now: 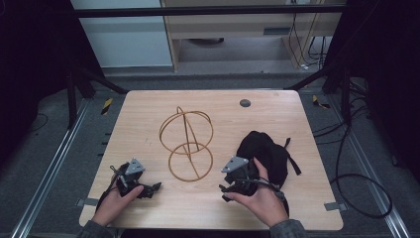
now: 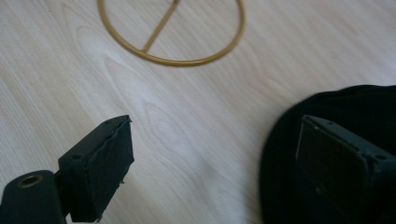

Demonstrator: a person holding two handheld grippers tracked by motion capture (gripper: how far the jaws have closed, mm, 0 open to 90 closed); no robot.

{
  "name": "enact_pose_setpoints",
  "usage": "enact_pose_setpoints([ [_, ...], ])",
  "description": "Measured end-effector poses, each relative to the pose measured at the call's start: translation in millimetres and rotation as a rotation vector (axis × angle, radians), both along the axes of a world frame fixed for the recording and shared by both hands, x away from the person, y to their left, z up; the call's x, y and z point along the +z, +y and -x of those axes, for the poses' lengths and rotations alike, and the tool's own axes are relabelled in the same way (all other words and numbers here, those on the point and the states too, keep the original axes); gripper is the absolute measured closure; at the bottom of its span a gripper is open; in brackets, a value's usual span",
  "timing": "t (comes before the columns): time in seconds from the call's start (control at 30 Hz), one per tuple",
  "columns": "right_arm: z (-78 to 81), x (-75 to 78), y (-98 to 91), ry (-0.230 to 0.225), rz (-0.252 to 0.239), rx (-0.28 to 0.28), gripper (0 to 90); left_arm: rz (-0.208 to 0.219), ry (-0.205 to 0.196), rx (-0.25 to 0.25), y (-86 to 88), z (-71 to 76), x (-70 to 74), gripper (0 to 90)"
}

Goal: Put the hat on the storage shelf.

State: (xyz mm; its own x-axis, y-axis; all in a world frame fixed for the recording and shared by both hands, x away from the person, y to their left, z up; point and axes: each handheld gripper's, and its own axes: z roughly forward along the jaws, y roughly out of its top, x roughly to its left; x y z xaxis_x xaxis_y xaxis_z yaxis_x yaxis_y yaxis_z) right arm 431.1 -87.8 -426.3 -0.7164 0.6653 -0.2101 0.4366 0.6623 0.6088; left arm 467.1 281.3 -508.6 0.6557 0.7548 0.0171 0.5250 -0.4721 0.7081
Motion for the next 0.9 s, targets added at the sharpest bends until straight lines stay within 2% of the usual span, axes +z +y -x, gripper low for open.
enact_pose_setpoints([
  [0.07,-2.2,11.3,-7.7,-0.002,0.051,-0.012,11.8,0.000,0.000,-0.002,-0.1,-0.4,0.0,0.0],
  [0.1,-4.1,18.7,-15.0,0.017,0.063,-0.022,11.9,0.002,0.001,-0.005,-0.2,-1.0,0.0,0.0],
  [0.2,-8.7,29.6,-28.4,0.031,0.092,-0.054,13.7,0.000,0.000,-0.015,-0.2,-2.1,0.0,0.0],
  [0.3,-13.5,34.7,-41.2,0.094,0.130,-0.087,14.8,0.000,0.000,-0.026,0.1,-3.2,0.0,0.0],
  [0.33,-13.5,34.7,-41.2,0.094,0.130,-0.087,14.8,0.000,0.000,-0.026,0.1,-3.2,0.0,0.0],
  [0.37,-15.5,38.9,-49.4,0.111,0.138,-0.092,15.8,-0.001,0.000,-0.026,-0.1,-3.5,0.1,0.0],
  [0.5,-23.3,47.9,-62.5,0.135,0.117,-0.122,16.3,-0.002,0.000,-0.023,-0.3,-3.4,0.1,0.0],
  [0.53,-31.4,52.7,-71.7,0.155,0.117,-0.151,16.9,-0.002,0.000,-0.023,-0.3,-3.4,0.1,0.0],
  [0.6,-33.8,53.7,-74.6,0.163,0.120,-0.156,17.5,-0.002,0.000,-0.023,-0.4,-3.4,0.1,0.0],
  [0.63,-38.9,56.8,-80.7,0.181,0.130,-0.177,17.6,0.000,0.000,-0.021,-0.6,-3.6,0.1,0.0],
  [0.77,-44.7,63.2,-86.7,0.199,0.126,-0.177,18.7,0.000,-0.003,-0.020,-0.8,-3.8,0.0,0.0],
  [0.9,-59.7,69.5,-91.6,0.224,0.138,-0.192,19.7,0.002,-0.001,-0.021,-1.4,-4.3,0.0,0.0],
])
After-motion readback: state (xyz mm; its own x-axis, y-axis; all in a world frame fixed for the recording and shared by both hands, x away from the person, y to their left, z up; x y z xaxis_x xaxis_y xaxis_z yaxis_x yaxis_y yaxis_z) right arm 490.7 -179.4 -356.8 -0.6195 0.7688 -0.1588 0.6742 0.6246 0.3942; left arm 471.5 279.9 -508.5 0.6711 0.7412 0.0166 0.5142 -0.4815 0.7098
